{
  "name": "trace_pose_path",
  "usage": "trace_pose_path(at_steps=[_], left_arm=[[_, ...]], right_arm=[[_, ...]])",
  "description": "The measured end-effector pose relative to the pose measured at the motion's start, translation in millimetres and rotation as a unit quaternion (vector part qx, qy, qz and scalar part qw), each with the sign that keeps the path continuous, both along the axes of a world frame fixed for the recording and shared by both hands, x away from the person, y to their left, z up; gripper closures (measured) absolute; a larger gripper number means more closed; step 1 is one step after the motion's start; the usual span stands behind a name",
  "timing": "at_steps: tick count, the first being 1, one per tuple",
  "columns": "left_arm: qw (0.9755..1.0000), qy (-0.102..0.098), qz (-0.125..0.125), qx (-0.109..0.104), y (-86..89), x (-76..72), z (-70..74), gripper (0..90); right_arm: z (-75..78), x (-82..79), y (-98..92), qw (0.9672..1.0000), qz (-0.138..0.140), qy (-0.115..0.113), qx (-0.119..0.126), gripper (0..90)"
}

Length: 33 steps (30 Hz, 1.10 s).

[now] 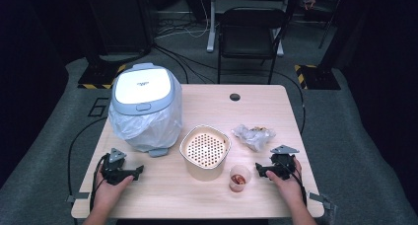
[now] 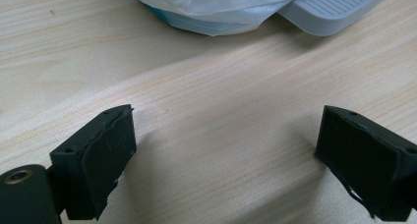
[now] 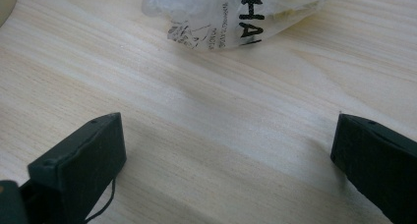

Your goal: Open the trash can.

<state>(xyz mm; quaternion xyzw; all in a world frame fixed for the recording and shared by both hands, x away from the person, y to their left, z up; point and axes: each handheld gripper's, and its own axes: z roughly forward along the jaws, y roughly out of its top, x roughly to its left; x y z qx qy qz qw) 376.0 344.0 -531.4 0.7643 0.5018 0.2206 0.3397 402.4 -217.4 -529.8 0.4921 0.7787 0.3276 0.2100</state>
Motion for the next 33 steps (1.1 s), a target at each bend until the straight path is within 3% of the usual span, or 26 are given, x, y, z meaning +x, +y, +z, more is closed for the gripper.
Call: trace_pose_path(at_steps=[1, 3, 6, 9, 10, 16, 20, 21, 23, 28, 29, 32, 33], left_arm=[[1.0000, -0.002, 0.002, 0.000, -0.2, -0.3, 0.0, 8.1], [0.9999, -0.007, 0.006, -0.007, 0.0, -3.4, 0.6, 16.6], [1.0000, -0.007, 0.001, -0.005, 0.2, -5.0, 1.8, 18.9], [1.0000, 0.000, -0.007, -0.007, -3.1, -8.9, 4.9, 36.1], [0.9999, 0.002, -0.011, 0.000, -4.4, -9.4, 6.5, 36.1], [0.9991, 0.006, -0.039, -0.014, -19.0, -17.8, 18.4, 46.7], [0.9985, -0.010, -0.046, -0.026, -27.3, -20.6, 27.5, 55.1], [0.9983, -0.024, -0.051, -0.017, -31.1, -20.6, 32.8, 57.6], [0.9980, -0.028, -0.056, -0.009, -33.1, -20.3, 35.7, 62.7], [0.9953, -0.049, -0.075, 0.037, -46.7, -17.8, 43.3, 75.4], [0.9919, -0.055, -0.094, 0.066, -54.6, -16.0, 45.5, 84.0], [0.9904, -0.056, -0.104, 0.073, -60.2, -13.9, 45.7, 90.0], [0.9889, -0.057, -0.110, 0.082, -63.8, -12.1, 45.8, 90.0]], right_arm=[[-0.1, 0.1, -0.1, 1.0000, 0.000, -0.001, -0.001, 0.0], [0.0, 0.1, -0.1, 1.0000, 0.000, 0.000, 0.000, 0.0], [-0.1, 0.1, -0.1, 1.0000, 0.000, -0.001, -0.001, 0.0], [0.1, 0.0, -0.1, 1.0000, 0.000, 0.000, 0.000, 0.0], [0.1, 0.0, -0.2, 1.0000, 0.000, 0.001, 0.000, 0.0], [0.2, -0.1, 0.0, 1.0000, 0.000, 0.002, 0.001, 0.0], [0.0, 0.0, -0.3, 1.0000, 0.001, 0.000, -0.001, 0.0], [0.1, -0.1, -0.1, 1.0000, 0.000, 0.001, 0.000, 0.0], [0.1, 0.0, -0.3, 1.0000, 0.001, 0.000, -0.001, 0.0], [0.1, 0.0, -0.2, 1.0000, 0.001, 0.001, 0.000, 0.0], [0.0, 0.0, -0.3, 1.0000, 0.001, 0.000, -0.001, 0.0], [0.0, 0.0, -0.3, 1.0000, 0.002, 0.000, -0.001, 0.0], [0.0, 0.0, -0.3, 1.0000, 0.001, 0.000, -0.001, 0.0]])
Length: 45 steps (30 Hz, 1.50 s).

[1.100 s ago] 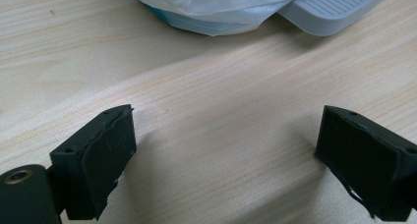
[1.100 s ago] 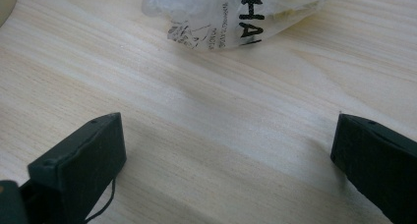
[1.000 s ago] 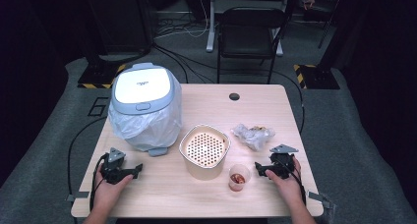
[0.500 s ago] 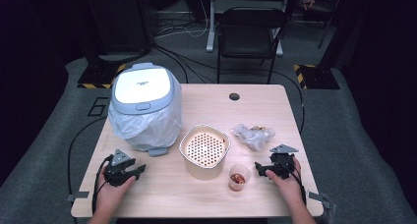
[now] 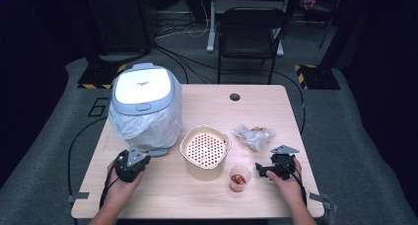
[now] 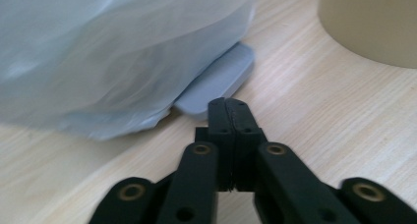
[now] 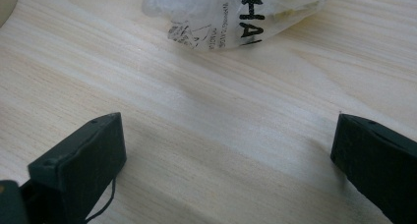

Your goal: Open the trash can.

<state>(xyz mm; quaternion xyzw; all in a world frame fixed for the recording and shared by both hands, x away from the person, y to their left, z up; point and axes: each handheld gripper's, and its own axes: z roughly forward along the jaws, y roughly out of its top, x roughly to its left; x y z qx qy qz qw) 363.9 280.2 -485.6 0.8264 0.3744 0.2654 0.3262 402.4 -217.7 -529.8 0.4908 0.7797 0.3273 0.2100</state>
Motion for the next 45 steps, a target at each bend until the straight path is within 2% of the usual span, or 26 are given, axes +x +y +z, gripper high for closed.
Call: trace_pose_path(at_steps=[1, 3, 4, 7, 10, 12, 13, 15, 17, 18, 19, 20, 22, 26, 27, 29, 30, 31, 32, 34, 38, 39, 40, 41, 42, 45], left_arm=[[0.9999, -0.004, -0.001, 0.010, -2.5, 1.7, 0.4, 90.0], [0.9999, -0.002, -0.012, 0.010, -5.8, 6.5, 1.2, 90.0], [0.9996, -0.004, -0.017, 0.020, -8.4, 10.9, 2.9, 90.0], [0.9995, -0.003, -0.023, 0.021, -12.1, 16.3, 3.4, 90.0], [0.9980, -0.006, -0.042, 0.046, -19.8, 25.4, 4.3, 90.0], [0.9978, -0.004, -0.046, 0.048, -21.8, 26.6, 4.4, 90.0], [0.9972, 0.001, -0.051, 0.054, -23.7, 29.0, 4.2, 90.0], [0.9958, -0.001, -0.054, 0.074, -26.4, 31.9, 3.5, 90.0], [0.9953, 0.003, -0.059, 0.077, -29.0, 34.3, 1.9, 90.0], [0.9953, 0.005, -0.056, 0.079, -30.1, 35.0, 0.8, 90.0], [0.9947, -0.002, -0.055, 0.087, -30.9, 36.0, -0.3, 90.0], [0.9947, 0.004, -0.058, 0.086, -30.8, 36.8, -0.5, 90.0], [0.9938, 0.002, -0.062, 0.092, -30.8, 38.4, -1.7, 90.0], [0.9943, 0.006, -0.058, 0.089, -27.6, 41.0, -2.8, 90.0], [0.9942, 0.003, -0.056, 0.092, -26.8, 41.5, -3.2, 90.0], [0.9933, 0.010, -0.058, 0.100, -24.3, 42.6, -2.3, 90.0], [0.9967, 0.013, -0.040, 0.070, -25.6, 40.5, -5.9, 90.0], [0.9964, 0.011, -0.041, 0.074, -25.4, 40.3, -6.3, 90.0], [0.9948, 0.000, -0.048, 0.090, -24.8, 41.2, -6.1, 90.0], [0.9949, 0.005, -0.050, 0.087, -24.4, 41.9, -6.5, 90.0], [0.9949, 0.000, -0.051, 0.087, -24.3, 41.7, -8.5, 90.0], [0.9942, 0.000, -0.053, 0.093, -25.3, 40.9, -8.6, 90.0], [0.9931, -0.010, -0.052, 0.105, -28.0, 39.5, -10.4, 90.0], [0.9931, -0.010, -0.052, 0.105, -28.0, 39.5, -10.4, 90.0], [0.9912, -0.017, -0.053, 0.120, -30.6, 38.3, -10.9, 90.0], [0.9906, -0.019, -0.051, 0.126, -32.8, 37.2, -11.9, 90.0]], right_arm=[[0.1, 0.0, 0.1, 1.0000, 0.000, 0.001, 0.000, 0.0], [0.0, 0.0, -0.1, 1.0000, 0.000, 0.000, 0.000, 0.0], [0.1, -0.1, 0.3, 1.0000, -0.002, 0.001, 0.001, 0.0], [0.1, -0.1, 0.2, 1.0000, -0.001, 0.001, 0.001, 0.0], [0.1, -0.1, 0.2, 1.0000, -0.001, 0.001, 0.001, 0.0], [0.0, 0.0, 0.0, 1.0000, 0.000, 0.000, 0.000, 0.0], [0.0, 0.0, 0.0, 1.0000, 0.000, 0.000, 0.000, 0.0], [0.1, -0.1, 0.1, 1.0000, -0.001, 0.001, 0.001, 0.0], [0.2, -0.2, 0.4, 1.0000, -0.002, 0.002, 0.002, 0.0], [0.1, -0.1, 0.2, 1.0000, -0.001, 0.001, 0.001, 0.0], [0.0, 0.0, 0.0, 1.0000, 0.000, 0.000, 0.000, 0.0], [0.0, 0.0, 0.1, 1.0000, 0.000, 0.000, 0.000, 0.0], [0.0, 0.0, 0.0, 1.0000, 0.000, 0.000, 0.000, 0.0], [0.0, 0.0, 0.0, 1.0000, 0.000, 0.000, 0.000, 0.0], [0.0, 0.0, 0.0, 1.0000, 0.000, 0.000, 0.000, 0.0], [0.1, -0.1, 0.1, 1.0000, -0.001, 0.001, 0.001, 0.0], [0.0, 0.0, 0.1, 1.0000, -0.001, 0.000, 0.000, 0.0], [0.1, -0.1, 0.2, 1.0000, -0.001, 0.001, 0.001, 0.0], [0.1, -0.1, 0.1, 1.0000, -0.001, 0.001, 0.001, 0.0], [0.0, 0.0, 0.0, 1.0000, 0.000, 0.000, 0.000, 0.0], [0.1, -0.1, 0.2, 1.0000, -0.001, 0.001, 0.001, 0.0], [0.2, -0.2, 0.4, 1.0000, -0.002, 0.002, 0.002, 0.0], [0.1, -0.2, 0.3, 1.0000, -0.002, 0.001, 0.001, 0.0], [0.1, -0.1, 0.2, 1.0000, -0.001, 0.001, 0.001, 0.0], [0.1, -0.1, 0.2, 1.0000, -0.001, 0.001, 0.001, 0.0], [0.2, -0.2, 0.3, 1.0000, -0.002, 0.001, 0.001, 0.0]])
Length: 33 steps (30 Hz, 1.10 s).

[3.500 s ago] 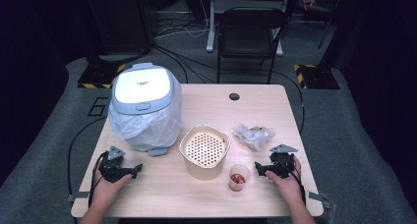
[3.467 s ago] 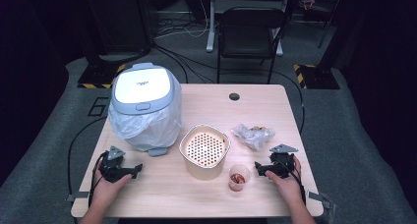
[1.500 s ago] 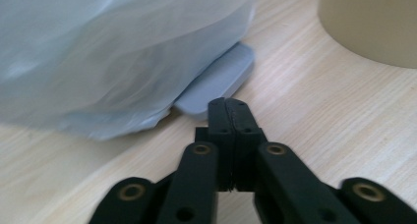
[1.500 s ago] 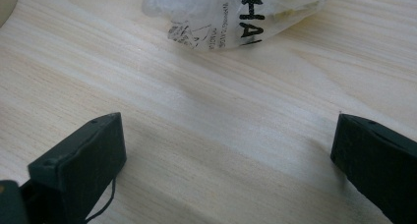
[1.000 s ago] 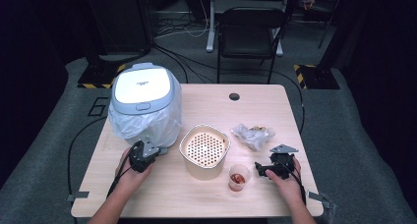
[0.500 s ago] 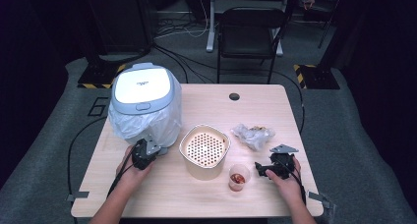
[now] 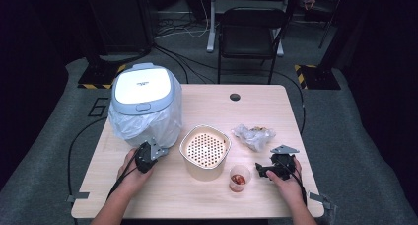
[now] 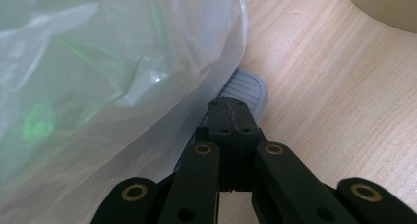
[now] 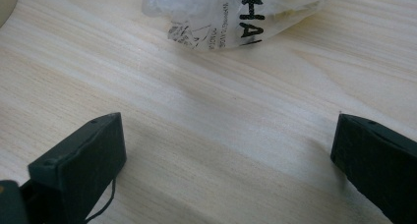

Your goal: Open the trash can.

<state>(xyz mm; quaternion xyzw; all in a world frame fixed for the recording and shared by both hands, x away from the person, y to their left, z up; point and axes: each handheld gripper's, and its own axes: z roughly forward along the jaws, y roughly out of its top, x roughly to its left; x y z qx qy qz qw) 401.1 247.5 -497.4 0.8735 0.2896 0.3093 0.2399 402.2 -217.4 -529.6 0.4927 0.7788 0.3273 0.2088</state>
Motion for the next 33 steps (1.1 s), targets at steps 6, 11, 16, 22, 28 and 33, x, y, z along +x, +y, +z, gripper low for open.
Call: trace_pose_path(at_steps=[6, 11, 16, 22, 28, 33], left_arm=[[0.9999, -0.009, -0.001, 0.010, -2.2, -0.7, -1.9, 90.0], [0.9998, -0.001, -0.004, 0.018, -2.8, -0.7, -2.6, 90.0], [0.9999, 0.000, -0.002, 0.015, -2.8, -0.2, -7.5, 90.0], [0.9997, 0.002, -0.002, 0.026, -4.5, 0.2, -11.3, 90.0], [0.9998, 0.000, -0.002, 0.020, -4.0, 1.0, -11.8, 90.0], [0.9998, 0.004, -0.001, 0.017, -3.4, 1.5, -11.2, 90.0]], right_arm=[[-0.2, 0.2, -0.3, 1.0000, 0.001, -0.001, -0.001, 0.0], [0.0, 0.0, 0.1, 1.0000, -0.001, 0.000, 0.000, 0.0], [-0.1, 0.1, -0.1, 1.0000, 0.001, 0.000, 0.000, 0.0], [0.0, 0.0, 0.0, 1.0000, 0.000, 0.000, 0.000, 0.0], [0.0, 0.0, 0.0, 1.0000, 0.000, 0.000, 0.000, 0.0], [0.0, 0.0, 0.0, 1.0000, 0.000, 0.000, 0.000, 0.0]])
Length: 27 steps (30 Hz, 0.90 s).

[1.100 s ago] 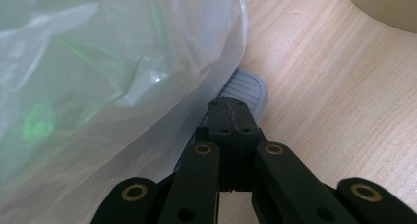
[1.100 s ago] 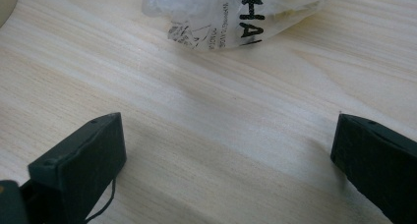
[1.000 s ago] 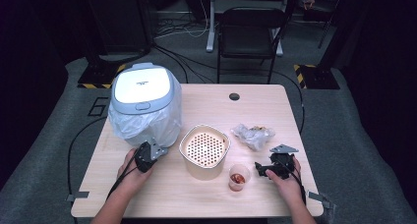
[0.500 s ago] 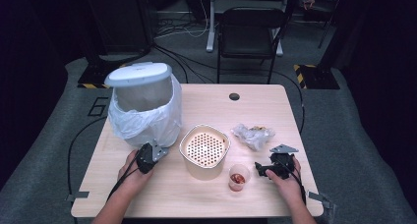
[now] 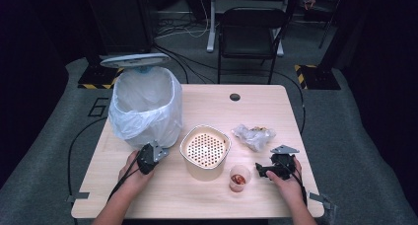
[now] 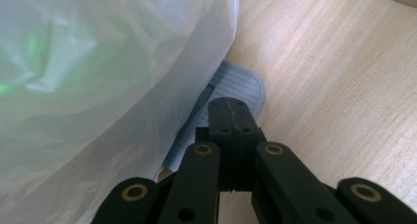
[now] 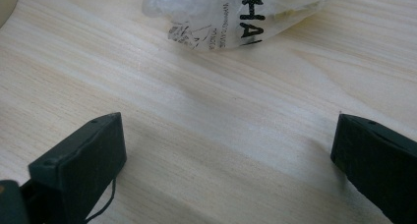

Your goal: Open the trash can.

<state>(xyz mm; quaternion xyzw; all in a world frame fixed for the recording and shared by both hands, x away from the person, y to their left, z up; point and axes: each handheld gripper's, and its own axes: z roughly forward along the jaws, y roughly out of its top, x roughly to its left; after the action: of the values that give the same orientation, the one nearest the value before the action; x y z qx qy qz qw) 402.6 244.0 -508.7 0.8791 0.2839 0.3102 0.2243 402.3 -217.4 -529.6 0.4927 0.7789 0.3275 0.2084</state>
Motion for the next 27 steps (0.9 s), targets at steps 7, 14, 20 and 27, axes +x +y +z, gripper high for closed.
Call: trace_pose_path(at_steps=[7, 14, 20, 27], left_arm=[[1.0000, -0.002, -0.002, 0.006, -0.9, 0.0, 0.1, 90.0], [1.0000, -0.002, -0.003, 0.005, -0.4, 0.4, 0.4, 90.0], [1.0000, 0.004, -0.005, 0.004, -0.1, 0.7, 1.0, 90.0], [1.0000, -0.001, 0.000, 0.006, -0.7, 0.1, 0.7, 90.0]], right_arm=[[0.0, 0.0, -1.0, 1.0000, 0.008, 0.000, 0.001, 0.0], [0.2, -1.5, -2.0, 0.9999, 0.016, 0.004, 0.002, 0.0], [0.1, -0.5, -2.6, 0.9999, 0.017, 0.001, 0.002, 0.0], [2.2, -1.1, -4.4, 0.9999, 0.013, 0.000, 0.002, 9.1]])
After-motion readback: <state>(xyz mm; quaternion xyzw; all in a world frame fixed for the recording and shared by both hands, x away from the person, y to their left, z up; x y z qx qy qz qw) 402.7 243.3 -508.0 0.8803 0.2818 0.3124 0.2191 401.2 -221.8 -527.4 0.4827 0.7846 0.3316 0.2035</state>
